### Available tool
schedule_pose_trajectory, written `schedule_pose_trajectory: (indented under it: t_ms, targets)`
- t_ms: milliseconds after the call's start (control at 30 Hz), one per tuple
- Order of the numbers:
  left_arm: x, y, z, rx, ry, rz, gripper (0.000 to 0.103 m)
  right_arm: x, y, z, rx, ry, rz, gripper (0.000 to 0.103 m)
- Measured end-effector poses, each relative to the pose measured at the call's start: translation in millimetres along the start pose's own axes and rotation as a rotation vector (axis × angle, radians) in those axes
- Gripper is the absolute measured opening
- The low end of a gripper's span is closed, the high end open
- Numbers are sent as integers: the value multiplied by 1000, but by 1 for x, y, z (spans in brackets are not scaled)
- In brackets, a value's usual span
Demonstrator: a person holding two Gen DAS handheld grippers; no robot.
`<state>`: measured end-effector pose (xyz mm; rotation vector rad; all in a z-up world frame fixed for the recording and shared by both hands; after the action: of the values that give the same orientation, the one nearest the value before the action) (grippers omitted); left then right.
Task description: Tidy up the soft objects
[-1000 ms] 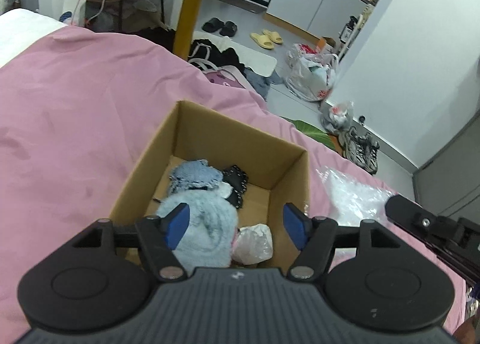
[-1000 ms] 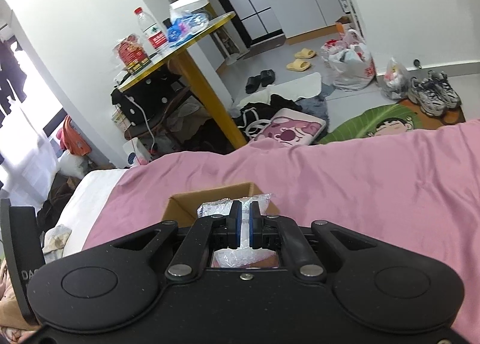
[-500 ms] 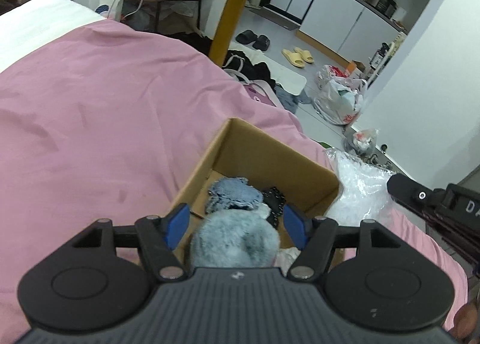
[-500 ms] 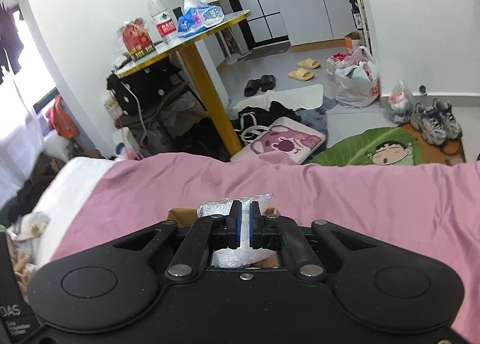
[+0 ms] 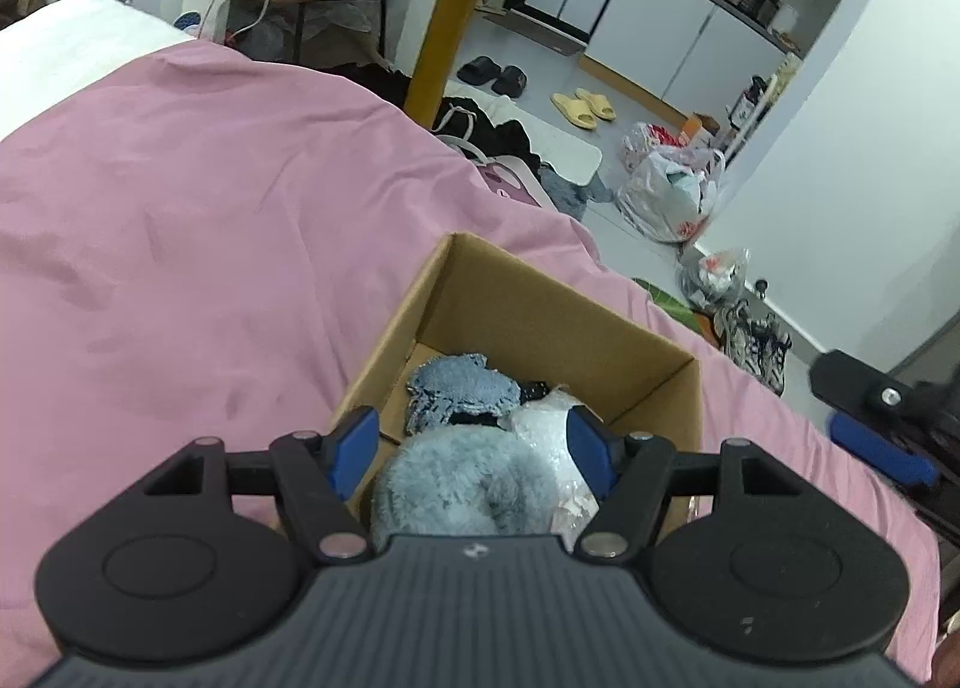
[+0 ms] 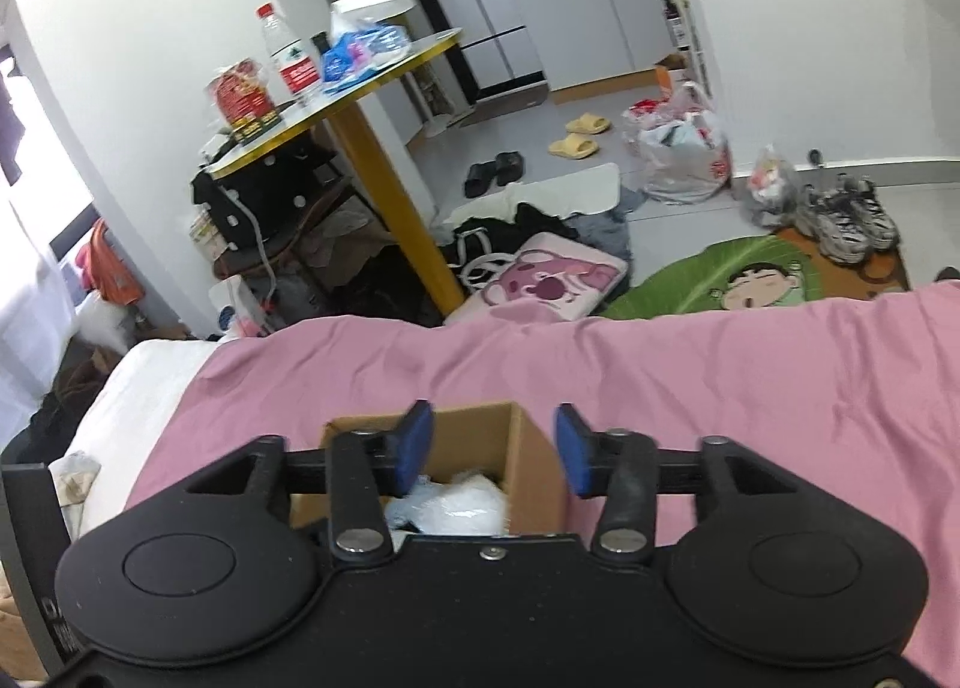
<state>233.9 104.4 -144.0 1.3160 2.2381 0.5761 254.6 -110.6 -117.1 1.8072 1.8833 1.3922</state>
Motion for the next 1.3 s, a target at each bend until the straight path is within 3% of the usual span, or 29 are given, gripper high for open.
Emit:
schedule_pose_trajectory:
  t_ms: [100,200,267,467,833,1067,1300]
  targets:
    - [-4,0,-5,-2,-5,21,68,-10,-4,-10,4,-17,33,63]
    - [-6,-3,-9,3,6,32,79,-18,-7,-21,-1,-18,53,75]
    - [-6,-5,-14,0,23,40,80,-20,-7,-30,-16,-19,56,90]
    - [-13,-10,-39,-2,52,88,84,-29,-3,-57,-49,0,84,103]
    - [-50,-17,-107,-62,18,224,88,-46,3,-107,-97,30,107,103]
    - [-63,-28,-140,-96,15,255,89,-57,-7,-132,-95,36,103,103]
    - [-76,-44,-160,-141,66,327,91,-49,-12,-150,-89,70,51,103]
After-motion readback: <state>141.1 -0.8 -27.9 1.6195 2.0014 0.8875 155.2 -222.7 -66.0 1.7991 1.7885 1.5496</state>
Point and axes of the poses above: each gripper's, at about its wrist camera, not at the fingertips, and z roughly the way its jaws point, x to its left, y to its top, the point moved 4 cm from there along z, roughly the way its jaws point, and after that the axes turned 7 degrees about y, right-handed, at the moved point
